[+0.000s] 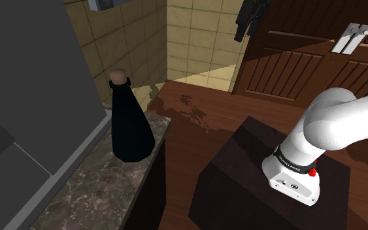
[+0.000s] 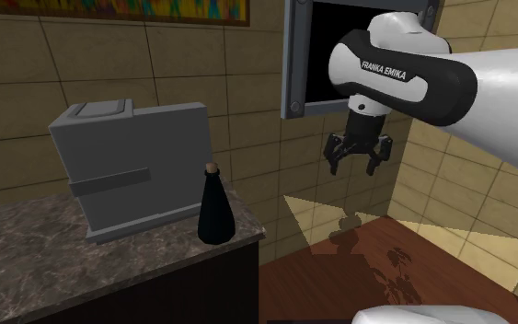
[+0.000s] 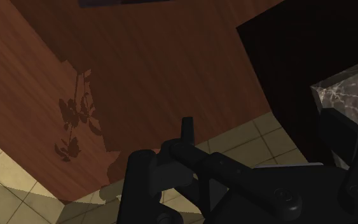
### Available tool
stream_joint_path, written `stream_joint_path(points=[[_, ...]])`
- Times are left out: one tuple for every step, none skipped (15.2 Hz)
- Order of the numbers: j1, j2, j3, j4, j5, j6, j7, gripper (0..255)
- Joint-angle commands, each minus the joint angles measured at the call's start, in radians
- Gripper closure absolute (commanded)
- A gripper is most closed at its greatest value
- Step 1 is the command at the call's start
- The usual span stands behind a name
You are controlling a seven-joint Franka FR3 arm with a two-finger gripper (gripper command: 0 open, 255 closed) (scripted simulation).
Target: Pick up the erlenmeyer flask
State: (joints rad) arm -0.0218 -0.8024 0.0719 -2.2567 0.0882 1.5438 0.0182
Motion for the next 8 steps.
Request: stream_joint_path(points=[[0.0,0.0,0.0,0.0,0.0,0.0,0.0,0],[0.003,0.013,0.027,0.013,0.011,-0.002,0.032,0],[0.005,0.028,0.054,0.027,0.022,-0.004,0.065,0],[0.007,0.045,0.081,0.043,0.032,-0.006,0.097,0],[0.008,0.063,0.107,0.06,0.041,-0.008,0.129,0],[0.009,0.082,0.134,0.078,0.049,-0.009,0.162,0],[0.009,0.103,0.161,0.098,0.057,-0.011,0.194,0],[0.009,0.125,0.187,0.119,0.064,-0.013,0.227,0]])
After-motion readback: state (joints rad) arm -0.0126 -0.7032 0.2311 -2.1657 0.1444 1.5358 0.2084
